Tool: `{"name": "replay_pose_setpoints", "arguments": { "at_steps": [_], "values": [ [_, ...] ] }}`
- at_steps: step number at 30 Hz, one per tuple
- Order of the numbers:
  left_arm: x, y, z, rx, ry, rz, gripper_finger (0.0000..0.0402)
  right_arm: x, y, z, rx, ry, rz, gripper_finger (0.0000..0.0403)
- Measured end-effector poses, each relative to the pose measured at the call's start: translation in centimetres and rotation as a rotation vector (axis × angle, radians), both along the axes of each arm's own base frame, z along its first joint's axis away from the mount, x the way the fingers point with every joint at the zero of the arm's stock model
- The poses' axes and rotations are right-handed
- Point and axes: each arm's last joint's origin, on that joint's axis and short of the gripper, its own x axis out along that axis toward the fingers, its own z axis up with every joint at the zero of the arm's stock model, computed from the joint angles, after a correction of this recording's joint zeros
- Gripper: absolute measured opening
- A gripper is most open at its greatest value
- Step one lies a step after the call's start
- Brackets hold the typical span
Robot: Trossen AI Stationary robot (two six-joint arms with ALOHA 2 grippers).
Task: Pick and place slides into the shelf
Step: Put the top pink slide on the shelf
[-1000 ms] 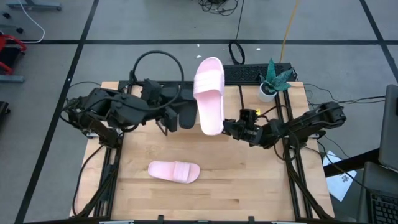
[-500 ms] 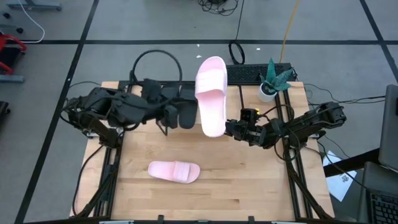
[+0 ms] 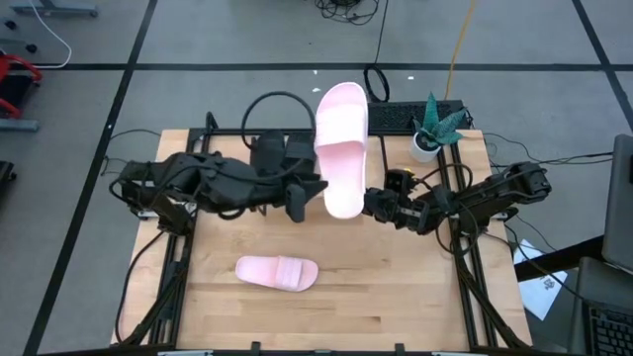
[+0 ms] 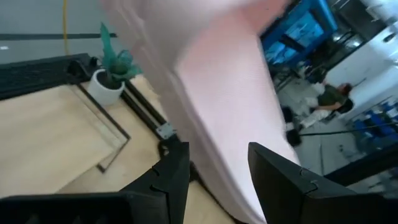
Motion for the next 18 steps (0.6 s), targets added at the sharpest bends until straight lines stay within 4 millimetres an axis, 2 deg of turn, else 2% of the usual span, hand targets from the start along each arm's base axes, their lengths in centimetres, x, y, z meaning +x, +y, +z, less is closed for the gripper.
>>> {"name": "replay_pose_setpoints", "arguments": {
  "at_steps": [9,18],
  "values": [
    [0.4,-1.3,-0.4,-0.023,-0.012,0.033,0.0159,-0.5,-0.4,0.6,-0.014,-0.027,-0.004,0.0001],
    [1.1,-1.4,-0.6,-0.029,-0.028,0.040,0.0159,-0.5,-0.4,0.6,-0.015,-0.027,-0.006,0.0000]
  ]
}}
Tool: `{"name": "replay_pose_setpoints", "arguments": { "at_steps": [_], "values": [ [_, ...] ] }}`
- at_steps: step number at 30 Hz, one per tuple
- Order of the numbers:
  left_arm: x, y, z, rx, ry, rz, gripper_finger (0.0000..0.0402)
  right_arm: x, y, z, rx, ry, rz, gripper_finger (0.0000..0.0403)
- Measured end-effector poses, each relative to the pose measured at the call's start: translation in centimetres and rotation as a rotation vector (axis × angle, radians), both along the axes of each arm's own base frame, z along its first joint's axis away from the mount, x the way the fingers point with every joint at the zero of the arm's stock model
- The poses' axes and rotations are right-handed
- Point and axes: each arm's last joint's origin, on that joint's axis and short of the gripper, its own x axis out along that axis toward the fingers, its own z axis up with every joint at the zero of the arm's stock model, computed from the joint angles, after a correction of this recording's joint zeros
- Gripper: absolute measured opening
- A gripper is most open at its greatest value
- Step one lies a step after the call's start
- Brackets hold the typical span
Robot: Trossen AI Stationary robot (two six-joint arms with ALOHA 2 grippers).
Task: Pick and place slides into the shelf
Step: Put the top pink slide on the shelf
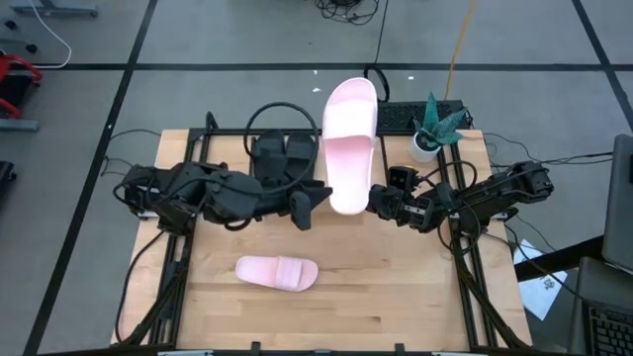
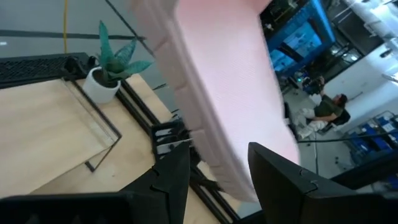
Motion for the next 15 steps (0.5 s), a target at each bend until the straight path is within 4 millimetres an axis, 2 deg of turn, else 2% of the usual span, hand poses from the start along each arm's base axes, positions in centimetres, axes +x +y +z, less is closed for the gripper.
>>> {"name": "replay_pose_setpoints", "arguments": {
  "at_steps": [8,15],
  "values": [
    [0.0,0.0,0.1,0.005,-0.011,-0.004,0.0159,0.0,0.0,0.0,-0.003,0.000,-0.005,0.0000],
    [1.9,0.1,-1.6,-0.028,-0.024,-0.028,0.0159,0.0,0.1,0.5,-0.014,-0.017,-0.002,0.0000]
  ]
}}
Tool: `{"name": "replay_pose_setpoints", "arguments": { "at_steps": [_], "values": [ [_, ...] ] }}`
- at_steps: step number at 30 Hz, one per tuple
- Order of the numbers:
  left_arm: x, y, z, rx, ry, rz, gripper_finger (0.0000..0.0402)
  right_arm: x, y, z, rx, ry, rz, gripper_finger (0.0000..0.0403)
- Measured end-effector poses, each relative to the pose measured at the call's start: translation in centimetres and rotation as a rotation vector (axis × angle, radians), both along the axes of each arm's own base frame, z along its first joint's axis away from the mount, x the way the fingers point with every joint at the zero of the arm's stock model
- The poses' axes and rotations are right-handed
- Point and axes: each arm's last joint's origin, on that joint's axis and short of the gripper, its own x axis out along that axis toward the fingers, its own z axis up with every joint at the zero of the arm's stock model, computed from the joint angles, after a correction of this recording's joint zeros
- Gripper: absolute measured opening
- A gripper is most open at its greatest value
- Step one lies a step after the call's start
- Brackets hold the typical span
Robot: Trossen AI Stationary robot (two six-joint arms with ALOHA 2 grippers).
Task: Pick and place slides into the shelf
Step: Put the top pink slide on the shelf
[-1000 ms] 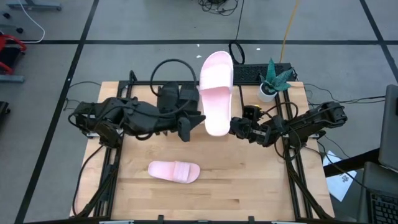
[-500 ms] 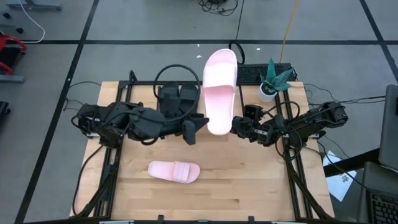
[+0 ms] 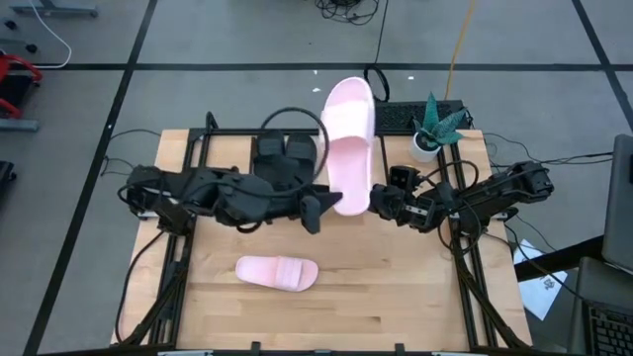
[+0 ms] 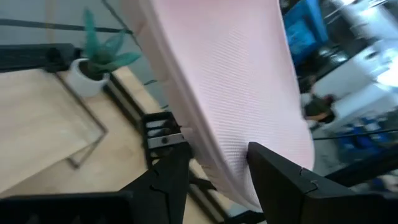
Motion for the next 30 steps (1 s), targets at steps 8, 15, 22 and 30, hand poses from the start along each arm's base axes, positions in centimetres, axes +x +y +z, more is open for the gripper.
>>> {"name": "replay_pose_setpoints", "arguments": {
  "at_steps": [8,15,22,30],
  "values": [
    [0.58,0.45,0.41,0.007,-0.063,-0.030,0.0159,-0.02,0.48,0.41,-0.019,-0.008,0.006,0.0000],
    [0.67,0.25,0.59,0.027,-0.074,-0.089,0.0120,0.04,0.65,0.36,-0.025,0.004,0.013,0.0000],
    [0.74,0.19,0.92,0.086,-0.093,-0.123,0.0018,0.12,0.70,0.30,-0.040,0.012,0.002,0.0003],
    [0.73,0.19,0.82,0.105,-0.078,-0.126,0.0017,0.16,0.71,0.25,-0.049,0.015,-0.006,0.0050]
  ]
}}
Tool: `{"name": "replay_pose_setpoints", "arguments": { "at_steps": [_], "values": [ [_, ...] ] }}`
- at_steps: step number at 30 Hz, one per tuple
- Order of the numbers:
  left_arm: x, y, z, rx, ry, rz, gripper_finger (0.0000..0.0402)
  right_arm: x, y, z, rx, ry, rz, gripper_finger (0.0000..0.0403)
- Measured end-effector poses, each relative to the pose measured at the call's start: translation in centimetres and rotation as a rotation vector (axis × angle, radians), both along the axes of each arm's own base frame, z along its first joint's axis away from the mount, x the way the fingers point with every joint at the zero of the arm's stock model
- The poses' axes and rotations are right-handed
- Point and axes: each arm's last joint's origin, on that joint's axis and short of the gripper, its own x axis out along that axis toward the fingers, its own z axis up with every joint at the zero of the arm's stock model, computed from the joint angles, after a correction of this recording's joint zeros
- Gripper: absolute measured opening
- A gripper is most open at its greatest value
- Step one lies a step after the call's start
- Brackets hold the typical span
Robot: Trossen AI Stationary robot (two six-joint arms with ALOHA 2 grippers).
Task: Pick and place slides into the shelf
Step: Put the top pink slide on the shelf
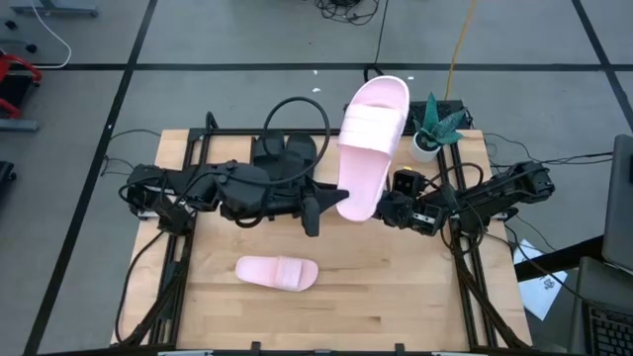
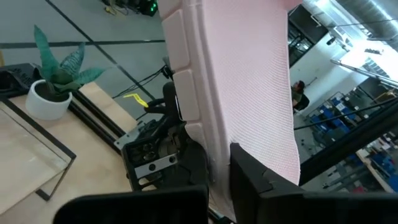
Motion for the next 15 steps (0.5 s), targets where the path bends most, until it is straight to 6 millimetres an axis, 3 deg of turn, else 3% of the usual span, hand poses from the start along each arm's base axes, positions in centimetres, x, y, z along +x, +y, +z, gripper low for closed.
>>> {"name": "replay_pose_setpoints", "arguments": {
  "at_steps": [8,15],
  "values": [
    [-0.3,0.1,0.1,0.010,0.009,0.028,0.0015,-0.1,0.1,0.0,-0.053,-0.018,0.038,0.0067],
    [-2.4,0.4,0.7,0.034,0.042,0.132,0.0014,0.0,0.2,-1.0,-0.075,0.014,0.056,0.0068]
  ]
}}
